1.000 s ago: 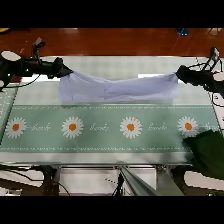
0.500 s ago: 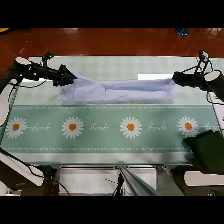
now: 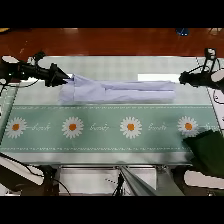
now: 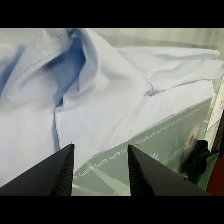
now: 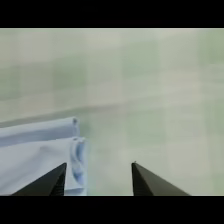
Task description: Fold the shirts.
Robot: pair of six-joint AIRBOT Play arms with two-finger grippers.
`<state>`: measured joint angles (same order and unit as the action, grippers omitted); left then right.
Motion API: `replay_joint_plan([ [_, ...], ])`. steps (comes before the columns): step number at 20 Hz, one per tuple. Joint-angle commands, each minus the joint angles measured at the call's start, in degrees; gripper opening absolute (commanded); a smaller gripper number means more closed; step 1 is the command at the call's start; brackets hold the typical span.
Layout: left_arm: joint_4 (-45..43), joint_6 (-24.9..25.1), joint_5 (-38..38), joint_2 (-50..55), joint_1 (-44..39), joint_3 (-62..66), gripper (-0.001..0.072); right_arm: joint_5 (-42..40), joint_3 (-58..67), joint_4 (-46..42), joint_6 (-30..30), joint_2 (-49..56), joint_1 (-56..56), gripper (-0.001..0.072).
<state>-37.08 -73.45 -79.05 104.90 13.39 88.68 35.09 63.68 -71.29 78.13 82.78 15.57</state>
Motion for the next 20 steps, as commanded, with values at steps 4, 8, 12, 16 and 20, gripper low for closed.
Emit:
replay_joint_plan([
  [4, 0.02, 2.32, -0.98, -1.97, -1.42, 0.04, 0.0378, 15.80, 0.04, 25.11, -5.05, 6.10, 10.78, 0.0597],
  [8, 0.04, 3.69, -0.98, -1.99, -2.84, 0.04, 0.0378, 15.63, 0.07, 31.98, -5.35, 11.69, 8.39, 0.0597],
  [12, 0.07, 3.80, -1.01, -1.99, -3.80, 0.04, 0.0378, 9.25, 0.04, 33.94, -4.24, 15.47, 1.79, 0.0589],
  [16, 0.26, 3.80, -1.55, -2.25, -4.72, 0.04, 0.0378, 1.27, 0.07, 35.28, -2.82, 15.08, -3.65, 0.0043],
  [20, 0.44, 3.78, -2.71, -4.81, -5.01, 0.04, 0.0210, 3.87, 0.07, 34.69, -10.05, 6.23, -3.82, 0.0034],
])
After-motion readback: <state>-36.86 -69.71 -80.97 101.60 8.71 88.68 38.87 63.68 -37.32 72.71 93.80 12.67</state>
